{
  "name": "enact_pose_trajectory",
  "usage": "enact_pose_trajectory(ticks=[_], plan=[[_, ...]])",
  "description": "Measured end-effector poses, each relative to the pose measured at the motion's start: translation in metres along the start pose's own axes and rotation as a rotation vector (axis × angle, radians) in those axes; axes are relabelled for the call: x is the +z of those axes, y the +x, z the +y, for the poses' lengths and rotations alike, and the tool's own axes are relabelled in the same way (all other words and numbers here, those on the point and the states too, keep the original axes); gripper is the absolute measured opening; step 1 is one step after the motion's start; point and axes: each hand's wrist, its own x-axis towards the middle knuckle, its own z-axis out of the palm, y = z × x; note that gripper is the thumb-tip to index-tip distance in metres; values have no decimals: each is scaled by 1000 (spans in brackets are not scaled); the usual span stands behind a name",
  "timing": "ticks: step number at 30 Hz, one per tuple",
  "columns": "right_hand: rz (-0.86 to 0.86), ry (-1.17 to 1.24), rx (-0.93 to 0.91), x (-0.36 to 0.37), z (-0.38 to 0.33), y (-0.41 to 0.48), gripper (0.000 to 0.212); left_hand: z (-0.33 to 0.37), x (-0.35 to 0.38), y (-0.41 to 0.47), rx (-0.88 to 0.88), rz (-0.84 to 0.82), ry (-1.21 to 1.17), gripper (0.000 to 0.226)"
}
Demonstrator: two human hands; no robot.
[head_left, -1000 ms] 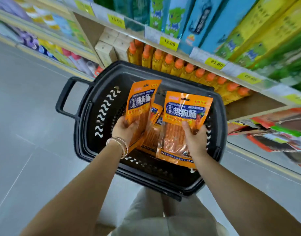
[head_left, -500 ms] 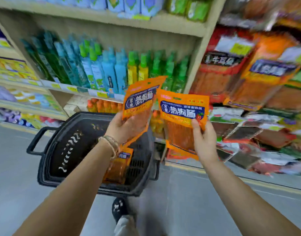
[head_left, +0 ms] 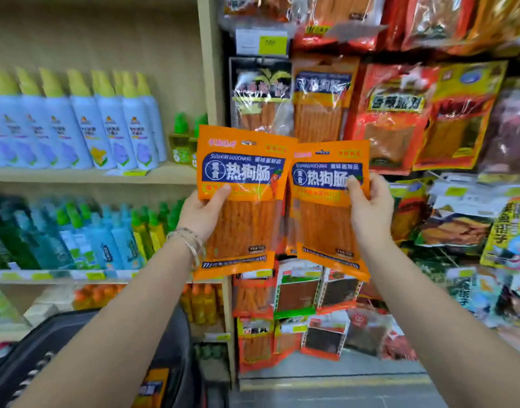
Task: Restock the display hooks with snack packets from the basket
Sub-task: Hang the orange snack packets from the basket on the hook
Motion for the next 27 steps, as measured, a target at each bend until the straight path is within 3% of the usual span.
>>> enact_pose_trajectory(ticks=[7,11,18,21,27], plan=[[153,285,77,14,-36,89,14,42,36,56,85,6,-67,23],[137,469,144,27,-46,142,12,53,53,91,136,-4,-71,23],[157,445,141,43,-41,203,9,61,80,137,157,-57,-91,24],[153,366,122,50,-35,217,22,61,89,147,150,-101,-101,26],[139,211,112,56,-23,236,23,55,109,157,104,-157,-138,25]])
